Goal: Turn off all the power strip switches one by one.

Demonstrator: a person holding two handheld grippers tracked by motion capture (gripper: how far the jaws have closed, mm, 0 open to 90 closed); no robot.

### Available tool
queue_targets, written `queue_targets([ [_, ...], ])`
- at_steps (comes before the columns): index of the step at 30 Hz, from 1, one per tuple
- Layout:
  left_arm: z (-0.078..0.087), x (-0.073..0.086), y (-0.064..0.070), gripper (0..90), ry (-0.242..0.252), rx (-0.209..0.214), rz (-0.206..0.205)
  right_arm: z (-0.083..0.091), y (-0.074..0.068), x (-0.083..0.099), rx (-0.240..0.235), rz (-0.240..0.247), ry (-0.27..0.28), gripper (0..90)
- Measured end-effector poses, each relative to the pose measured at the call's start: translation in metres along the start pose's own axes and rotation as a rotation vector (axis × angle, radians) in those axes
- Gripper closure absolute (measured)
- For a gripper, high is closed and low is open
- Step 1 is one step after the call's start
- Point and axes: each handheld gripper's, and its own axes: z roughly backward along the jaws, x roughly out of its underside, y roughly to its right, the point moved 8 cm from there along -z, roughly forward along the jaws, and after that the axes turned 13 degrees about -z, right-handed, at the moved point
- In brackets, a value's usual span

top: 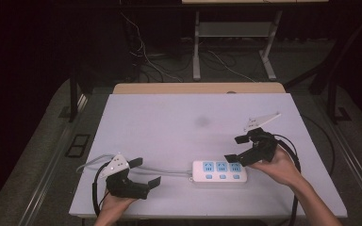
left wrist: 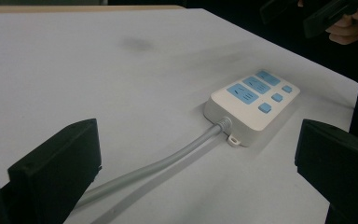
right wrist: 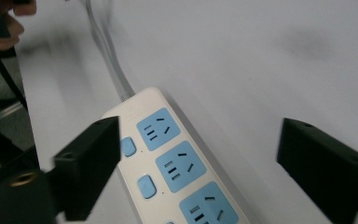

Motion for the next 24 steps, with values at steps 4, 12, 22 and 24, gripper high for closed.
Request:
queue_targets([
  [4,0.0,0.0,0.0,0.0,0.001,0.0,0.0,0.011,0.012,0.004,0.037,-0.071,0.051,0.4],
  [12,0.001,-0.001,0.0,0.0,0.004,-0.002,0.0,0.026,0.022,0.024,0.029,-0.131,0.088,0.4],
  [22,0.002,0.0,0.0,0.0,0.004,-0.004,0.002,0.037,0.025,0.052,0.029,-0.192,0.14,0.5],
  [24,0.002,0.0,0.0,0.0,0.007,-0.005,0.004,0.037,0.028,0.061,0.046,-0.199,0.152,0.5],
])
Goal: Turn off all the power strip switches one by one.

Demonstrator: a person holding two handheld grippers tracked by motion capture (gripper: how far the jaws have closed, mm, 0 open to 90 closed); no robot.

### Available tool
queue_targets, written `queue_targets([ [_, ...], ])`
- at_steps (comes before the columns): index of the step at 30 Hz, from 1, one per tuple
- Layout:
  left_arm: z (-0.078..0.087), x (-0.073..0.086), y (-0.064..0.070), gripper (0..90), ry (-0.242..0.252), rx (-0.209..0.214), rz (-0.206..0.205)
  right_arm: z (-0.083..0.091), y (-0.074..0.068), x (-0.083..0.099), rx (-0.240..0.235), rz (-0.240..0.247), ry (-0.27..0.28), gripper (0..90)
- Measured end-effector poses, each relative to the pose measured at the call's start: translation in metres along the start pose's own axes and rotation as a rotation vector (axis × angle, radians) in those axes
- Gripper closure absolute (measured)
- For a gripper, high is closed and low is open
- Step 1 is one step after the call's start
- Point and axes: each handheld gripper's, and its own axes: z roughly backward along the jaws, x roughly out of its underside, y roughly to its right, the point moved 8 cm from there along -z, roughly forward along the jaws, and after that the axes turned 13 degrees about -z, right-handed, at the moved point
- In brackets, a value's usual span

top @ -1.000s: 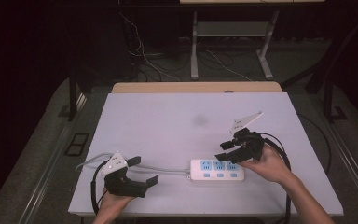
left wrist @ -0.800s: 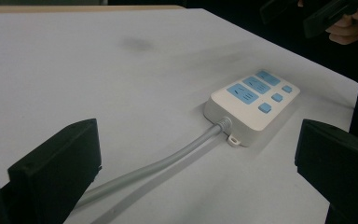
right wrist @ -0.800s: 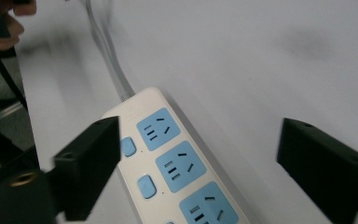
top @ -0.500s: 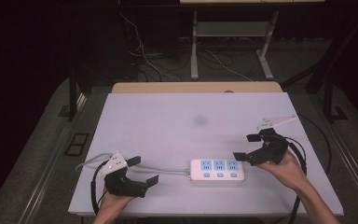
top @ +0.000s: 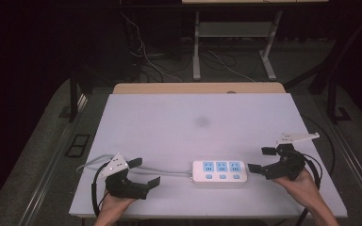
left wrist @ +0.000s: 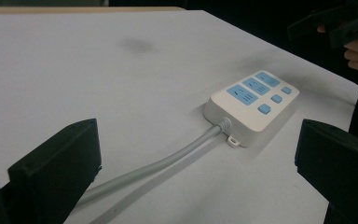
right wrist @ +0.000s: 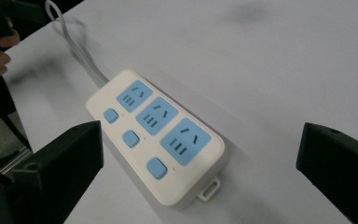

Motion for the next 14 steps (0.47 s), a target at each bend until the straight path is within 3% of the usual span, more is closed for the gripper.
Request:
queue_targets([
  [8,-0.001,0.001,0.0,0.0,-0.007,0.002,-0.003,0.002,0.013,0.027,0.025,-0.055,0.043,0.5],
  [14,0.0,0.001,-0.001,0.0,-0.005,0.0,-0.001,0.002,0.018,0.037,0.042,-0.051,0.067,0.5],
])
